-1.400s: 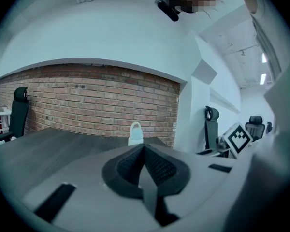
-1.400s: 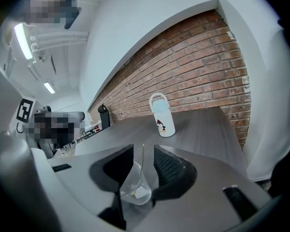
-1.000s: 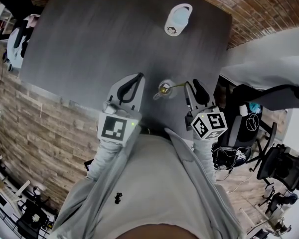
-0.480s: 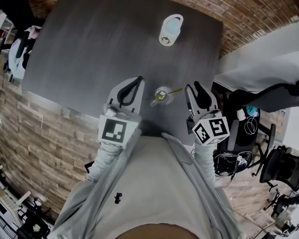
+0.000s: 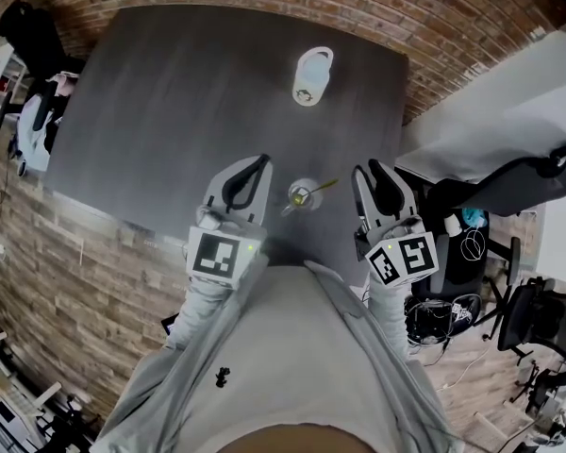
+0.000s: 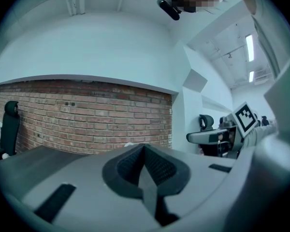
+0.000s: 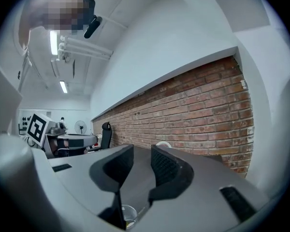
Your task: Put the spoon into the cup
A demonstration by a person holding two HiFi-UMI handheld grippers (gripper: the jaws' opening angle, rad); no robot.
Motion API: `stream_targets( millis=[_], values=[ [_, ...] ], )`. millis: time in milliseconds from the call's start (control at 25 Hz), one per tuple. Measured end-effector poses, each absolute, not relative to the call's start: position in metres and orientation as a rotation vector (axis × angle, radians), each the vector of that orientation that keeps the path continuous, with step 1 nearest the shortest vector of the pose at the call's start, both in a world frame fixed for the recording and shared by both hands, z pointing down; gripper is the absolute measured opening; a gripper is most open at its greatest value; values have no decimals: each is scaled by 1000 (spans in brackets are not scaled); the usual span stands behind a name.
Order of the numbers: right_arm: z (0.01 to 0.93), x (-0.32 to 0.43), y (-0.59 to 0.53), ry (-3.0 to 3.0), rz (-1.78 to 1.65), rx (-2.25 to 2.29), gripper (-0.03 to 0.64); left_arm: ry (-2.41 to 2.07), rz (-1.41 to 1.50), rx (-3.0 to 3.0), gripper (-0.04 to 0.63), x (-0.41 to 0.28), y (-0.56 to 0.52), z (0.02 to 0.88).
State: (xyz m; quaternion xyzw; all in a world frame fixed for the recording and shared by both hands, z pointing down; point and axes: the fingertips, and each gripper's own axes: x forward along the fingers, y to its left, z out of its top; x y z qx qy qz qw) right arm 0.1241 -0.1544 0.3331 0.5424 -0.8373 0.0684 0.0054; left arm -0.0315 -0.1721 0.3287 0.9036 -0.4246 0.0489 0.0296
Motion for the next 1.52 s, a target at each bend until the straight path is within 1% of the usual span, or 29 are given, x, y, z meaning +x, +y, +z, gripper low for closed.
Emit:
stream_targets(
  millis=[400, 640, 1120, 1520],
  values=[
    [318, 128, -145, -2643, 150, 1730, 121, -1288, 151, 2816, 20, -26, -175, 321],
    [314, 131, -141, -2645, 135, 1735, 108, -1283, 155, 2813, 20, -23, -175, 320],
    [311, 138, -135, -2645, 114, 1737, 21, -1301, 169, 2815, 20, -21, -177, 326],
    [317, 144, -136, -2640, 126, 1745, 15, -1303, 170, 2796, 20, -16, -182, 329]
  ],
)
